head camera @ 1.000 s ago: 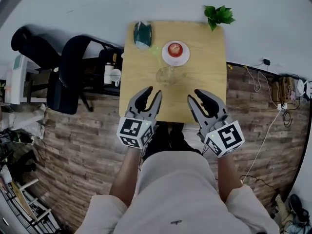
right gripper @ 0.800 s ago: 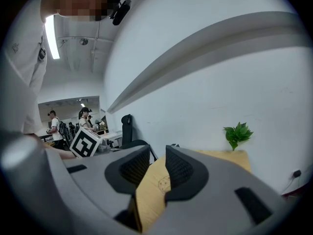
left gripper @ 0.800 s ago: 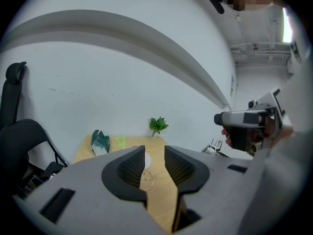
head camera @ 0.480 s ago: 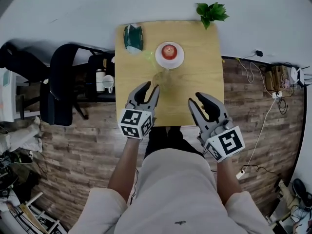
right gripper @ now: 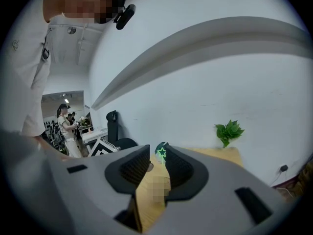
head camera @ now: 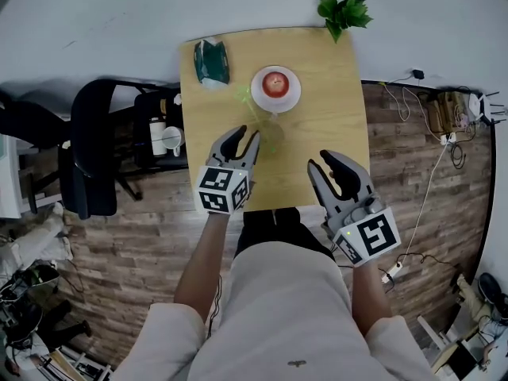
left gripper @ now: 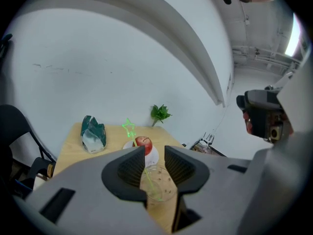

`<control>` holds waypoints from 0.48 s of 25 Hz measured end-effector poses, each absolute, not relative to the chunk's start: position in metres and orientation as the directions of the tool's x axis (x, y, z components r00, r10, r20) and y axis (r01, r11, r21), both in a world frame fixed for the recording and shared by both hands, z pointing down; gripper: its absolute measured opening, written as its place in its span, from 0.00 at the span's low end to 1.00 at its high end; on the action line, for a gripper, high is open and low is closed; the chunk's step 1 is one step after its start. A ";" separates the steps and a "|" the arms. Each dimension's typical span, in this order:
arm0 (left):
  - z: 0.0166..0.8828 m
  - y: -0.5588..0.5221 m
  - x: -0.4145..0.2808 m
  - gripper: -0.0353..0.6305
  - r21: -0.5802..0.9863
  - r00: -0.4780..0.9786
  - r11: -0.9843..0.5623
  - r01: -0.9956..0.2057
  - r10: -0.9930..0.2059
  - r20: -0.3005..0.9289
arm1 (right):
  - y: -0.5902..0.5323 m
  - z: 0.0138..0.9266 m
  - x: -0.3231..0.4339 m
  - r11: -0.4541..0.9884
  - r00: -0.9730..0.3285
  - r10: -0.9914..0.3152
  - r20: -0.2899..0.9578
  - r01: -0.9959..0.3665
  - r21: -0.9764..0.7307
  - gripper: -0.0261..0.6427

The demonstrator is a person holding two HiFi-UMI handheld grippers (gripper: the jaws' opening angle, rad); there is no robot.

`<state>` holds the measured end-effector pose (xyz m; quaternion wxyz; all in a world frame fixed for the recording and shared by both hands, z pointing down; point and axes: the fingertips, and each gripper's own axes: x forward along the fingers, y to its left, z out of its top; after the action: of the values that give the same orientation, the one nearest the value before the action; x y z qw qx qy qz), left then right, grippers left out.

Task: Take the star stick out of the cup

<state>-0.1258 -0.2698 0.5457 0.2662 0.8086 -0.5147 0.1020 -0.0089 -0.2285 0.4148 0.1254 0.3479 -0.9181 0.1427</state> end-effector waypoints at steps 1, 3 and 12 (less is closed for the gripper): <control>0.549 -0.272 -0.126 0.21 0.330 0.456 -0.332 -0.884 -0.773 0.442 | -0.230 0.416 -0.010 0.712 -0.721 -0.607 0.333 -0.680 -0.176 0.19; 0.556 -0.277 -0.127 0.21 0.340 0.470 -0.341 -0.877 -0.760 0.449 | -0.232 0.418 -0.013 0.700 -0.710 -0.616 0.341 -0.692 -0.177 0.19; 0.585 -0.297 -0.133 0.21 0.396 0.511 -0.345 -0.851 -0.716 0.475 | -0.240 0.424 -0.016 0.649 -0.660 -0.657 0.364 -0.741 -0.172 0.19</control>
<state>-0.1332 -0.2972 0.5852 0.3083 0.8128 -0.4821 0.1093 -0.0160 -0.2405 0.4238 0.1357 0.3894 -0.8978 0.1549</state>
